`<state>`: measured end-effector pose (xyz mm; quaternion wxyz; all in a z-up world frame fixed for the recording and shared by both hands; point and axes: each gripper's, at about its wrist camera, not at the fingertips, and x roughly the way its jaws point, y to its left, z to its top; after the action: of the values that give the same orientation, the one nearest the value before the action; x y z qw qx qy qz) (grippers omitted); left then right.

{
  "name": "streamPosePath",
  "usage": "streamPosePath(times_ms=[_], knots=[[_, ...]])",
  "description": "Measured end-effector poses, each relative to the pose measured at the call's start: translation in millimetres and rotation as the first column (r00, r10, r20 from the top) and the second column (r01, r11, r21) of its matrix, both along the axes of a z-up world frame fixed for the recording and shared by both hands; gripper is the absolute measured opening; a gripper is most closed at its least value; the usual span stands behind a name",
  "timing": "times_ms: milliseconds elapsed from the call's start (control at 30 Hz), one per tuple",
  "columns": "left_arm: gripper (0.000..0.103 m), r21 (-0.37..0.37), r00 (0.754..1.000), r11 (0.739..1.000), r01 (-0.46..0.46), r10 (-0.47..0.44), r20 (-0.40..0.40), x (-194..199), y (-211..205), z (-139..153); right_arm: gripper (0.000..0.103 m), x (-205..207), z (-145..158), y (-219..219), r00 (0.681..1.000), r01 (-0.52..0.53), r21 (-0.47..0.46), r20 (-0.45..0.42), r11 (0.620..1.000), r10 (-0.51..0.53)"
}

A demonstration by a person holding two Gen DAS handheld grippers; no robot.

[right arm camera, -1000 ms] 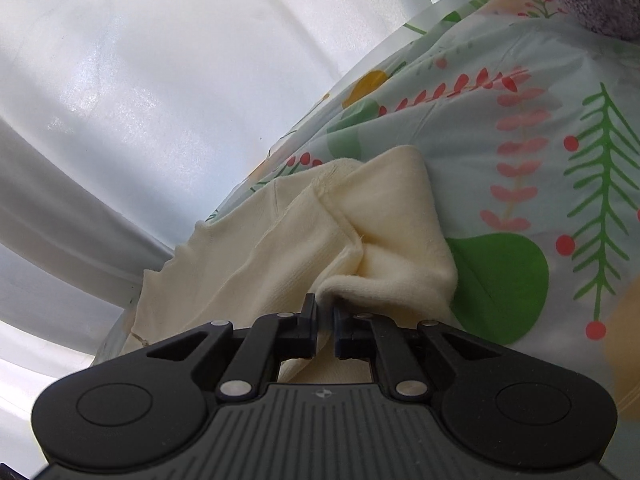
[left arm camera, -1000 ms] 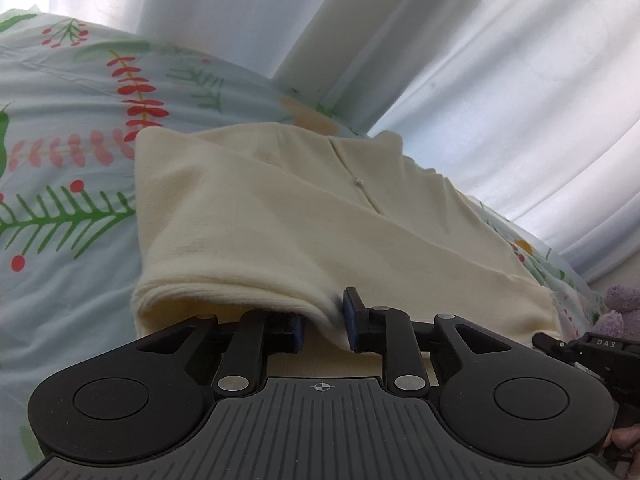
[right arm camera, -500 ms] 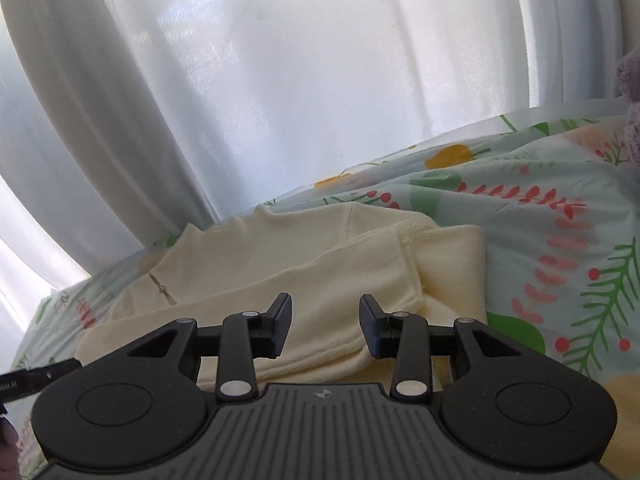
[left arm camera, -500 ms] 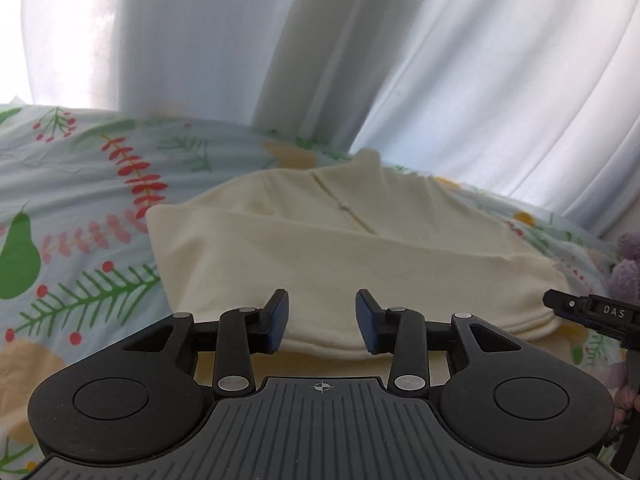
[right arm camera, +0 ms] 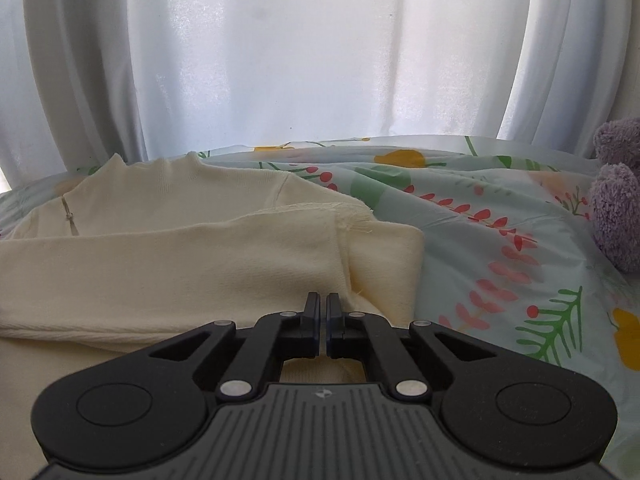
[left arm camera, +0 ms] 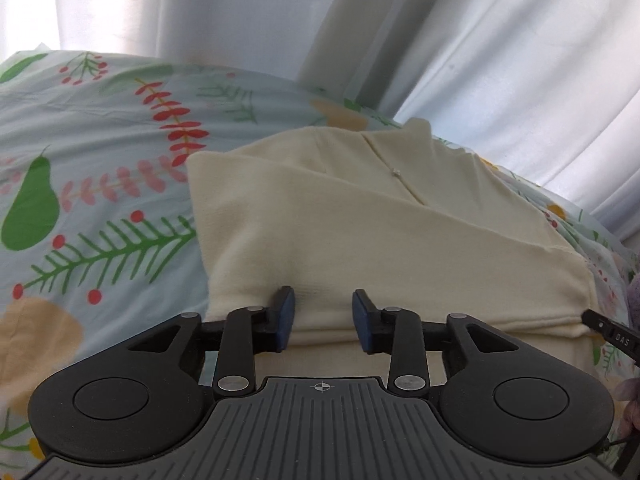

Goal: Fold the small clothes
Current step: 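Release the right gripper and move both tools to the sweater hem, then grasp the sweater hem with the left gripper while the right gripper grasps it too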

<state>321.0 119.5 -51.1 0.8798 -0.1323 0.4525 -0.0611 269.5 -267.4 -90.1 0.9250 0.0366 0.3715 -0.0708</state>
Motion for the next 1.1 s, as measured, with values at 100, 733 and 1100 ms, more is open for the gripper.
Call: streamPosePath(times_ms=[100, 733, 1100], knots=[[0.037, 0.031, 1.000, 0.999, -0.010, 0.011, -0.002, -20, 11, 10, 0.003, -26, 6, -12, 0.996, 0.086, 0.037, -0.023, 0.996, -0.085], [0.058, -0.122, 0.975, 0.987, 0.102, -0.123, -0.184, -242, 37, 5, 0.060, -293, -8, -65, 0.982, -0.045, 0.392, -0.151, 0.919, 0.112], [0.035, -0.240, 0.960, 0.969, 0.062, -0.123, -0.252, -261, 55, -2, 0.038, -305, -26, -70, 0.970, -0.056, 0.495, -0.180, 0.867, 0.165]])
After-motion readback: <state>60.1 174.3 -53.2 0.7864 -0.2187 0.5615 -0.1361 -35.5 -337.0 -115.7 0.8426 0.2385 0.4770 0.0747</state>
